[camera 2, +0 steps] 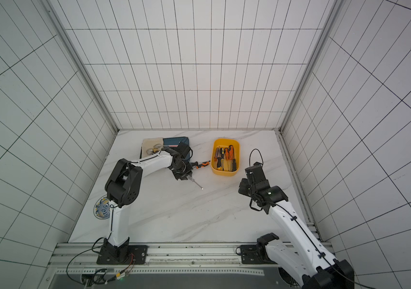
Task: Put the screwdriver on the desktop into the storage box
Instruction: Pick up the screwdriver from the center of the board.
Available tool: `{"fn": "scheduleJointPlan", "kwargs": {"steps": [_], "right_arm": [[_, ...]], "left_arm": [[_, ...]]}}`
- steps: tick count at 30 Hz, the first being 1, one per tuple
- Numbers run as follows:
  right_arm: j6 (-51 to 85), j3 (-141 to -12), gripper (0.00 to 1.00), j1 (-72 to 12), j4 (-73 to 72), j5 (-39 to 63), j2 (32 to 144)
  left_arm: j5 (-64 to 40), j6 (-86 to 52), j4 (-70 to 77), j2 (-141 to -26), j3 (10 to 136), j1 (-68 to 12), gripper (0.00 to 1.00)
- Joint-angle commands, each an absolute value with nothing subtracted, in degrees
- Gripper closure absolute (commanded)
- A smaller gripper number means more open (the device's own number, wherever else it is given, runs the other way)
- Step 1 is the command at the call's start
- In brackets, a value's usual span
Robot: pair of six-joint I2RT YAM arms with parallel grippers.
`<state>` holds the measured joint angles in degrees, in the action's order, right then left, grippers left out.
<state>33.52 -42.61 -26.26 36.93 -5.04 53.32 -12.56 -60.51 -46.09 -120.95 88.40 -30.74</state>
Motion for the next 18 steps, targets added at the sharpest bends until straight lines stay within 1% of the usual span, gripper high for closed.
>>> {"fn": "scheduleJointPlan", "kwargs": {"steps": [1, 6, 7, 8, 12, 18], "right_arm": [[34.6, -40.9, 0.65, -26.5, 36.3, -6.5, 52.6], [35.3, -40.5, 0.65, -26.5, 35.6, -6.4, 52.7], [35.5, -40.4, 0.65, -26.5, 35.4, -6.2, 52.7], [35.6, -40.3, 0.65, -26.4, 35.3, -6.2, 52.7], [35.2, -40.6, 0.65, -26.4, 34.9, -4.8, 53.2], [33.1, -40.6, 0.60, -27.0, 30.8, 3.6, 53.6]], "left_arm": [[-13.9, -60.2, -45.9, -121.1, 86.2, -30.7, 0.75], [-14.5, -59.9, -44.9, -119.4, 83.4, -30.7, 0.79], [-14.7, -59.8, -44.7, -119.3, 83.0, -30.7, 0.83], [-15.0, -59.8, -44.6, -119.1, 82.5, -30.7, 0.84], [-16.3, -59.7, -43.1, -117.5, 80.4, -30.7, 0.99], [-15.5, -58.1, -41.8, -112.2, 77.6, -30.8, 1.00]]}}
